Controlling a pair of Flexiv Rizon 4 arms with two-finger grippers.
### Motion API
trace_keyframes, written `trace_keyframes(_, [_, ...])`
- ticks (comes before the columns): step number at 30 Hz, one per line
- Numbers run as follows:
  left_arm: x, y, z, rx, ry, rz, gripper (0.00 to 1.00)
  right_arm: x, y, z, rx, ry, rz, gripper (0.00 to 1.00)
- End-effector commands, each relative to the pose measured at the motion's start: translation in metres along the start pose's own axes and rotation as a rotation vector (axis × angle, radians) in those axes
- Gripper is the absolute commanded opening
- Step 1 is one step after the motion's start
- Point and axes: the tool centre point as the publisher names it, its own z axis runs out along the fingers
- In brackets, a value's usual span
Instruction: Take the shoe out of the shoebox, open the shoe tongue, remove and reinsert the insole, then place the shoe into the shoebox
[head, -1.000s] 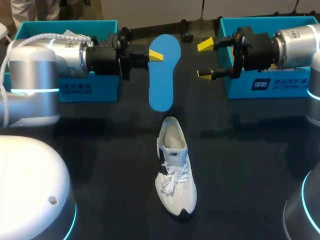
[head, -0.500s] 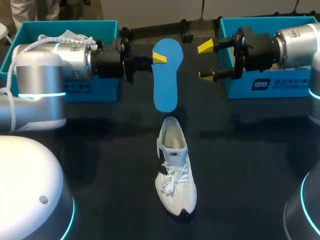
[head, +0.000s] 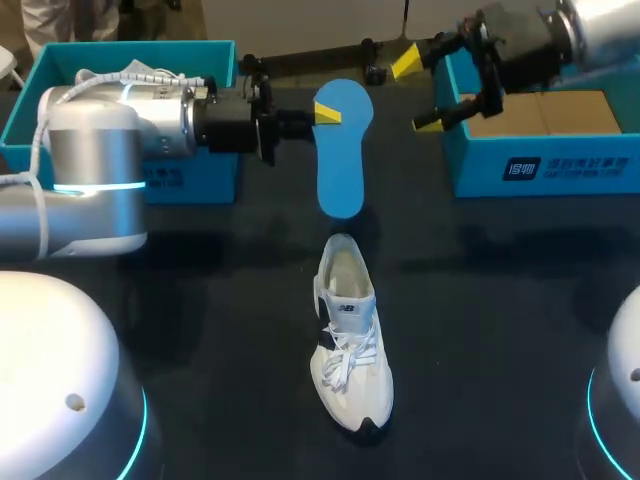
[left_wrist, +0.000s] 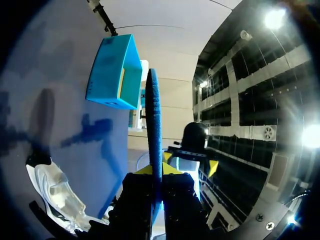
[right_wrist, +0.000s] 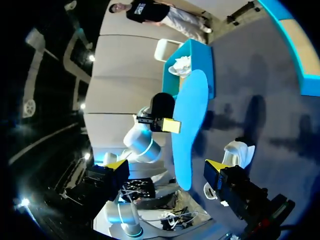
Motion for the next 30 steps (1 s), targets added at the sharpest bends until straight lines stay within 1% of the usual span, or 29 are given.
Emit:
trace_keyframes(1, [-0.001, 0.0, 0.0, -0.002, -0.001, 0.001, 0.0, 0.021, 0.004, -0.005, 0.016, -0.355, 0.041, 1.0])
trace_keyframes(7, [-0.001, 0.0, 0.0, -0.002, -0.001, 0.001, 0.0, 0.042, 0.004, -0.004, 0.022, -0.516, 0.067, 1.0])
trace_keyframes(8, [-0.001, 0.0, 0.0, -0.002, -0.001, 0.001, 0.0, 0.042, 0.004, -0.004, 0.022, -0.516, 0.067, 1.0])
trace_keyframes(9, [-0.001, 0.0, 0.0, -0.002, -0.001, 0.001, 0.0, 0.048, 0.004, -0.002, 0.029, -0.568, 0.074, 1.0])
trace_keyframes(10, [-0.001, 0.0, 0.0, -0.002, -0.001, 0.001, 0.0, 0.051, 0.003, -0.002, 0.03, -0.589, 0.077, 1.0])
trace_keyframes(19, [-0.001, 0.0, 0.0, -0.002, -0.001, 0.001, 0.0, 0.074, -0.001, 0.004, 0.01, -0.821, 0.154, 1.0])
trace_keyframes(20, [-0.001, 0.0, 0.0, -0.002, -0.001, 0.001, 0.0, 0.074, -0.001, 0.004, 0.01, -0.821, 0.154, 1.0])
trace_keyframes(21, [-0.001, 0.0, 0.0, -0.002, -0.001, 0.001, 0.0, 0.075, 0.0, 0.006, 0.007, -0.855, 0.169, 1.0])
trace_keyframes(22, [-0.001, 0.0, 0.0, -0.002, -0.001, 0.001, 0.0, 0.076, 0.0, 0.006, 0.009, -0.865, 0.169, 1.0])
trace_keyframes(28, [-0.001, 0.0, 0.0, -0.002, -0.001, 0.001, 0.0, 0.079, 0.001, 0.011, 0.042, -0.978, 0.204, 1.0])
trace_keyframes(30, [-0.001, 0.0, 0.0, -0.002, -0.001, 0.001, 0.0, 0.08, -0.001, 0.012, 0.049, -0.999, 0.206, 1.0])
